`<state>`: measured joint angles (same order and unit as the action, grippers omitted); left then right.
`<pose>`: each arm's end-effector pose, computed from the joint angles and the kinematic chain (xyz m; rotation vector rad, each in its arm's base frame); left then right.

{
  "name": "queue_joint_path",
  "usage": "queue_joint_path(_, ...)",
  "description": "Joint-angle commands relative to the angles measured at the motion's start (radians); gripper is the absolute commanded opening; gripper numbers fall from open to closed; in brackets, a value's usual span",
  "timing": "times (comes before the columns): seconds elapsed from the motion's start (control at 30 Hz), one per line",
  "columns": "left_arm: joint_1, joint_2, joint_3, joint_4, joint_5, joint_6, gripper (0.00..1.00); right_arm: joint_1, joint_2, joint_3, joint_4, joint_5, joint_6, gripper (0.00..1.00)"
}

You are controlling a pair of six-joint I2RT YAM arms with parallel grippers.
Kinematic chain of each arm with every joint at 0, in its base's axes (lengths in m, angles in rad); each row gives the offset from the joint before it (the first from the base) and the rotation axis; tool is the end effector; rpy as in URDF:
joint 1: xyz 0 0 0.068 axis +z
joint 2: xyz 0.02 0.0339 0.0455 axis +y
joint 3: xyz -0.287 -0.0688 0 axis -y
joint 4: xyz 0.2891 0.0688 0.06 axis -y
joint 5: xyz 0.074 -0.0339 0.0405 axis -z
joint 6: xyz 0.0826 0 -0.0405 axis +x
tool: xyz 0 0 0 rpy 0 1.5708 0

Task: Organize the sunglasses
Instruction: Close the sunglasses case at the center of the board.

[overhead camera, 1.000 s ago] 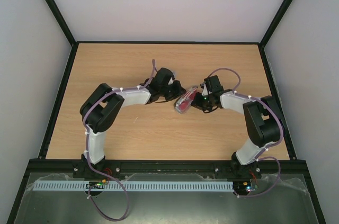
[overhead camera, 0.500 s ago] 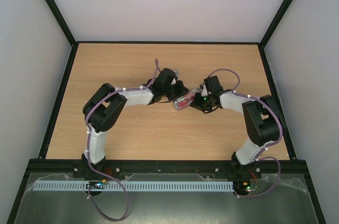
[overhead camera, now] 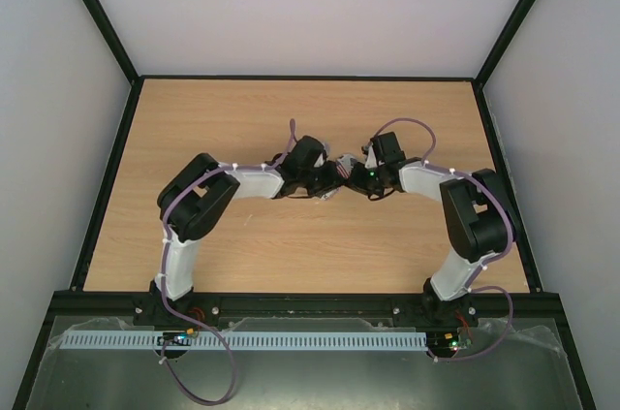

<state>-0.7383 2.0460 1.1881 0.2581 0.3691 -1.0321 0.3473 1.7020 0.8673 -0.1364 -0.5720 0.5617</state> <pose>0.3575 -0.3656 0.1040 -0.1212 2.4864 -1.3046 0.3393 0.1704 0.1056 0.0441 2.6642 1.0613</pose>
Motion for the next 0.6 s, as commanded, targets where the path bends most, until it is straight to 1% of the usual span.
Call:
queue_joint_path(0.0, -0.019, 0.037, -0.041, -0.059, 0.037, 0.017, 0.02, 0.007, 0.015, 0.040, 0.041, 0.003, -0.019, 0.14)
queue_joint_path(0.27, -0.007, 0.015, -0.089, -0.025, 0.050, 0.006, 0.02, 0.007, -0.058, 0.047, -0.023, 0.047, -0.037, 0.15)
queue_joint_path(0.37, -0.001, -0.028, -0.099, -0.019, 0.063, 0.001, 0.03, 0.007, -0.100, 0.051, -0.054, 0.081, -0.042, 0.17)
queue_joint_path(0.57, 0.017, -0.140, -0.107, -0.064, 0.065, 0.017, 0.06, -0.004, -0.175, 0.073, -0.108, 0.138, -0.044, 0.23)
